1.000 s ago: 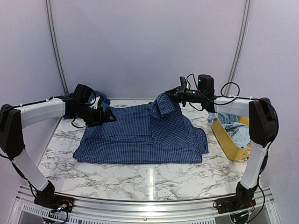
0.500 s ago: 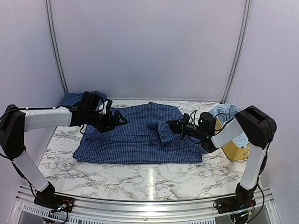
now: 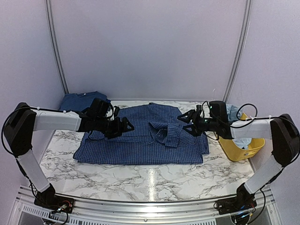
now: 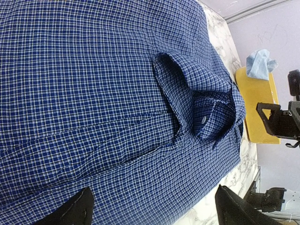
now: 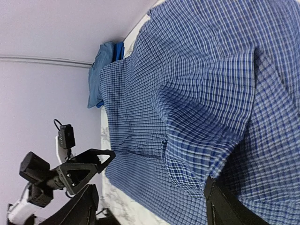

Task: Fold and stack the mixed laundry pile
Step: Fold the flattened T-shirt at the center of the board.

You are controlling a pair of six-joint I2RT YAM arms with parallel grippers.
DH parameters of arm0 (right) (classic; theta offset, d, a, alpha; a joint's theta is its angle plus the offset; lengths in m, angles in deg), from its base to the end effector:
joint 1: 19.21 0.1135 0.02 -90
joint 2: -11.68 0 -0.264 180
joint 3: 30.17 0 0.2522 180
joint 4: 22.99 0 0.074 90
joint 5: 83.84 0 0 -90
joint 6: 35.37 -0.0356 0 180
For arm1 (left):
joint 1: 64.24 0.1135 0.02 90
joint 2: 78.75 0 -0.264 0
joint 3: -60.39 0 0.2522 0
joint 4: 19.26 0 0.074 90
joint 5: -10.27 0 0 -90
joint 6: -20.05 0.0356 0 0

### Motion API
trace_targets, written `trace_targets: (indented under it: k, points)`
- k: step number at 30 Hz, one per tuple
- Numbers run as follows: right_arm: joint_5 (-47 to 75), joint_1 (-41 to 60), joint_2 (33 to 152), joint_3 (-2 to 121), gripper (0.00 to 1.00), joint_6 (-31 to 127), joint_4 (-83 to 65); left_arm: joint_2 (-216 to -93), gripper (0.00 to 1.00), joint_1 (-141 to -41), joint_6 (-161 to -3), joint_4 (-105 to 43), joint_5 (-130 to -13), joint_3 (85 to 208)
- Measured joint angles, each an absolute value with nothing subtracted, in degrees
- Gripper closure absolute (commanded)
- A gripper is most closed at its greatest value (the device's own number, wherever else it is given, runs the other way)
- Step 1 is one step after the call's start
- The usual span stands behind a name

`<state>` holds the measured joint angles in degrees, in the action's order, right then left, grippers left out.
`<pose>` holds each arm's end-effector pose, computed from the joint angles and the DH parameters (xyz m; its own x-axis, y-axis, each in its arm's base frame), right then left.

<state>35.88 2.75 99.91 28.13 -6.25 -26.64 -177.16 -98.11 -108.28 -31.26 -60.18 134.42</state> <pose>0.2943 0.1377 0.2051 -0.8437 0.4778 -0.2446 0.0001 0.4557 0.8901 0.3046 -0.2188 0.2068 -0.8508 -0.1328 -0.5085 0.2820 0.7010 -0.6550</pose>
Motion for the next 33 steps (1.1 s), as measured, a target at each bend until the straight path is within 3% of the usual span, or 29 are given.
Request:
trace_targets:
  k: [3,10,20,22,24,28,33]
  points:
    - [35.37,2.35,99.41,33.40,0.26,5.38,-16.10,-176.98,0.07,-98.22,-108.08,-31.32,-60.88,134.42]
    - [32.51,2.75,104.11,32.63,0.28,20.00,-3.84,-175.54,0.07,-98.22,-107.03,-31.76,-62.14,134.42]
    - [32.55,2.77,112.06,33.64,0.40,24.37,-8.89,-175.01,0.06,-98.22,-105.50,-33.60,-62.67,134.42]
    - [34.21,2.75,113.75,34.75,0.49,24.24,-10.66,-174.95,0.06,-98.22,-105.22,-34.12,-63.11,134.42]
    - [36.33,2.75,115.45,36.19,0.68,23.91,-12.34,-174.80,0.06,-98.22,-104.85,-34.95,-63.74,134.42]
    - [41.78,2.75,117.57,37.44,0.97,20.48,-17.09,-174.34,0.06,-98.20,-104.02,-36.15,-64.99,134.44]
    - [47.33,2.75,116.65,37.31,1.00,9.09,-27.82,-174.16,0.05,-98.20,-102.95,-37.71,-65.99,135.47]
